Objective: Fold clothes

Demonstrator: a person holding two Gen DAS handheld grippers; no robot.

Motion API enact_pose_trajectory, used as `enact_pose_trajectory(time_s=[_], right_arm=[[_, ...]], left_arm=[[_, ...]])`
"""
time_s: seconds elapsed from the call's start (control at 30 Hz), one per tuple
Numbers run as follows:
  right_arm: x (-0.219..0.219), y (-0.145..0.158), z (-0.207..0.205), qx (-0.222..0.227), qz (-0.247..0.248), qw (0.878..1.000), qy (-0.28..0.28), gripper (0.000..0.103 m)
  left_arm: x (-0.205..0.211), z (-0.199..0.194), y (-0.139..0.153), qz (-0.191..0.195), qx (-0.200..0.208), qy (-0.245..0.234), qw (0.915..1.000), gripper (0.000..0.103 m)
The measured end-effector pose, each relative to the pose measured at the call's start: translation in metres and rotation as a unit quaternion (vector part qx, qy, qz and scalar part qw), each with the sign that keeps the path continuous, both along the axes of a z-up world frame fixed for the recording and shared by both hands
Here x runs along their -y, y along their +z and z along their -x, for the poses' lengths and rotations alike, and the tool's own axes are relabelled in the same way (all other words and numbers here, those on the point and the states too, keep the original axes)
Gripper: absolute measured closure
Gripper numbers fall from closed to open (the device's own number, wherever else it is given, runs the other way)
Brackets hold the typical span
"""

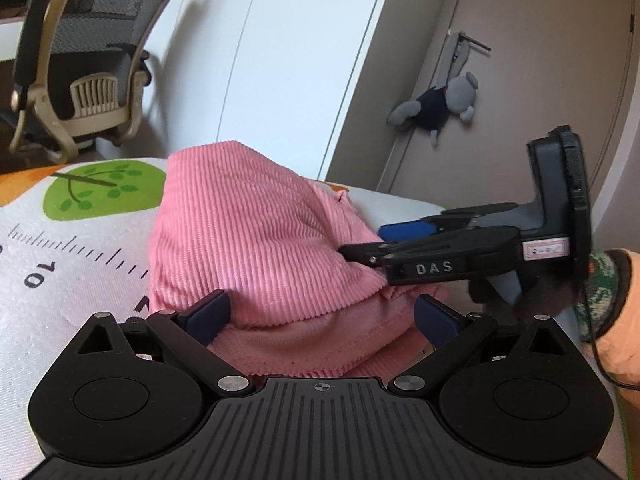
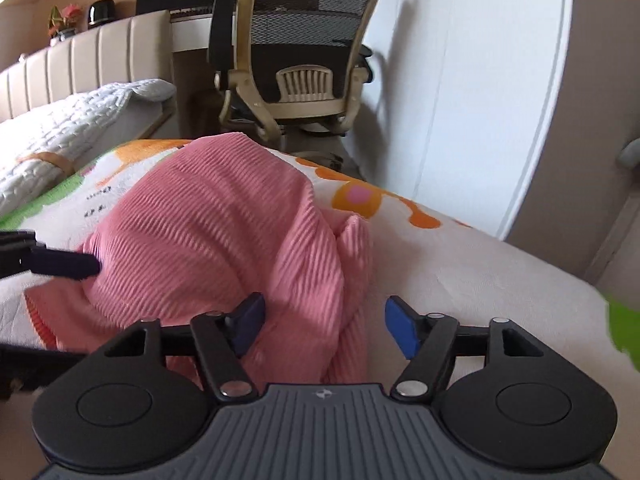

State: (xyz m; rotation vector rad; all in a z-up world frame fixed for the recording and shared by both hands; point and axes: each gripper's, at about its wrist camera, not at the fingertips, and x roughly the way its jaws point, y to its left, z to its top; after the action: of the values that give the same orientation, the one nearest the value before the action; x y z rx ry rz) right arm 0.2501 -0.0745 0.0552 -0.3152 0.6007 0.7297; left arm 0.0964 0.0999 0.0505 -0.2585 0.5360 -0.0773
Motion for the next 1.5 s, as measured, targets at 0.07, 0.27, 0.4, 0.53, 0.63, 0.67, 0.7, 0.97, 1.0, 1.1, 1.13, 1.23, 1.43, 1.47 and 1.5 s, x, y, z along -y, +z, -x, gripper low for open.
enact_pose_trajectory(time_s=[0.07, 0.27, 0.4, 0.53, 0.63, 0.67, 0.7, 0.97, 1.0, 1.1, 1.13, 1.23, 1.43, 1.47, 1.5], right_arm=[[0.012, 0.006, 0.023, 0.002, -0.009, 1.0, 0.003, 0.011], [0.048, 0.004, 0.108, 0.043, -0.011, 0.997, 0.061, 0.0], [0.058, -0.009, 0.134, 0.062, 0.01, 0.998, 0.031, 0.0], [0.064, -0.015, 0.133, 0.035, 0.008, 0.999, 0.026, 0.0], [0.07, -0.019, 0.122, -0.003, 0.0, 1.0, 0.026, 0.0], [0.072, -0.02, 0.117, -0.019, -0.01, 0.999, 0.025, 0.0], [0.074, -0.021, 0.112, -0.034, -0.021, 0.999, 0.025, 0.0], [0.074, -0.022, 0.115, -0.037, -0.018, 0.999, 0.02, 0.0], [0.073, -0.022, 0.116, -0.035, -0.016, 0.999, 0.02, 0.0], [0.073, -0.021, 0.117, -0.035, -0.014, 0.999, 0.019, 0.0], [0.073, -0.021, 0.117, -0.034, -0.014, 0.999, 0.02, 0.0], [0.073, -0.021, 0.116, -0.034, -0.014, 0.999, 0.02, 0.0], [0.073, -0.021, 0.114, -0.035, -0.014, 0.999, 0.02, 0.0], [0.073, -0.021, 0.115, -0.035, -0.014, 0.999, 0.02, 0.0], [0.073, -0.021, 0.115, -0.034, -0.014, 0.999, 0.02, 0.0]], left_arm=[[0.005, 0.003, 0.001, -0.014, -0.005, 0.023, 0.9996, 0.002], [0.031, 0.036, -0.003, -0.039, -0.049, 0.074, 0.9953, 0.0], [0.055, 0.056, -0.006, -0.06, -0.066, 0.083, 0.9926, 0.0], [0.077, 0.071, -0.007, -0.081, -0.078, 0.102, 0.9884, 0.0], [0.087, 0.081, -0.006, -0.087, -0.078, 0.117, 0.9862, 0.0], [0.087, 0.083, -0.005, -0.086, -0.076, 0.127, 0.9853, 0.0], [0.087, 0.085, -0.005, -0.086, -0.075, 0.142, 0.9833, 0.0], [0.108, 0.063, -0.006, -0.161, -0.088, 0.098, 0.9782, 0.0], [0.108, 0.061, -0.007, -0.158, -0.089, 0.09, 0.9793, 0.0], [0.1, 0.063, -0.008, -0.127, -0.089, 0.089, 0.9839, 0.0], [0.101, 0.062, -0.008, -0.129, -0.09, 0.089, 0.9836, 0.0], [0.108, 0.063, -0.009, -0.144, -0.091, 0.094, 0.9809, 0.0], [0.107, 0.063, -0.009, -0.138, -0.092, 0.097, 0.9814, 0.0], [0.107, 0.063, -0.009, -0.138, -0.092, 0.097, 0.9814, 0.0], [0.107, 0.063, -0.009, -0.138, -0.092, 0.097, 0.9814, 0.0]])
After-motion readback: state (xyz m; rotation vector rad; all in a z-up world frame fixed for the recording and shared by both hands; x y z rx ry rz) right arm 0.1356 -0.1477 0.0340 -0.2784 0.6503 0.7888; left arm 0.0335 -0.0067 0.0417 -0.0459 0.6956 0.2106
